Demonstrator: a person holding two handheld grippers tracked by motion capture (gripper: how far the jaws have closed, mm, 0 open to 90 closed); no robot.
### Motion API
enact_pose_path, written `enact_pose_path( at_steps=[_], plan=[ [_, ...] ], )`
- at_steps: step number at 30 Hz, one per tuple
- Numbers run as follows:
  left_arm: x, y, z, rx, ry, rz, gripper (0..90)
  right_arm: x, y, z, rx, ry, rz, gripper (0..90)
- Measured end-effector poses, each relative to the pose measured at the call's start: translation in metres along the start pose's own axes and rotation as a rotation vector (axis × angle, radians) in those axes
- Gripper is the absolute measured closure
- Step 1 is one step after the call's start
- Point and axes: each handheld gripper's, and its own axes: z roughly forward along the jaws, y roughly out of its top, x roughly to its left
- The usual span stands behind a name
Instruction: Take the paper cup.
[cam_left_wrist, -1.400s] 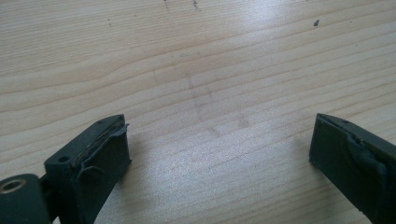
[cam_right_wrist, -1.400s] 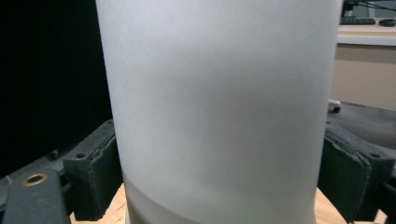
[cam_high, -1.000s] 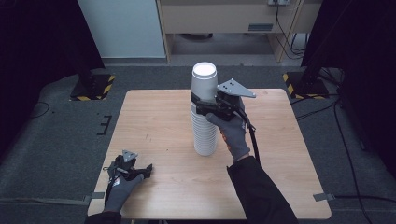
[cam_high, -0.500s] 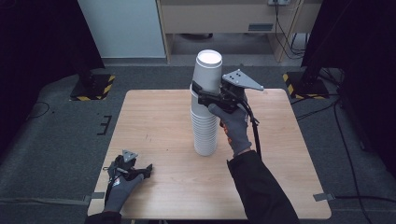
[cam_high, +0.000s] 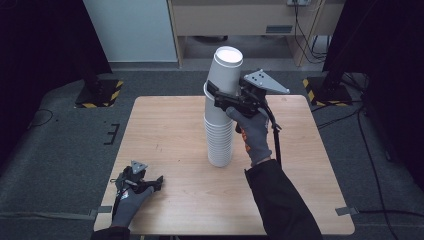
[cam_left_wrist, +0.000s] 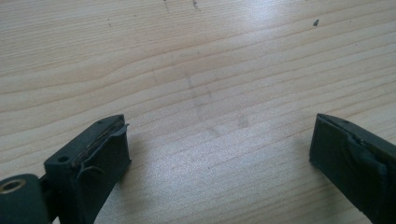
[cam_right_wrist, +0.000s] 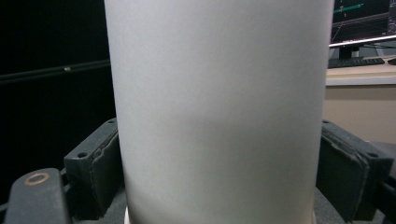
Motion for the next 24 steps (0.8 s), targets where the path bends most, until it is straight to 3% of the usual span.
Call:
enact_pose_path(
  at_steps=[11,24],
  plan=[
    [0.0,0.0,0.0,0.0,0.0,0.0,4.0,-0.005,0.013,-0.015,-0.045,0.01,0.032,13.4],
    [0.0,0.0,0.0,0.0,0.0,0.0,4.0,-0.022,0.018,-0.056,-0.063,-0.038,0.039,13.3]
  ],
)
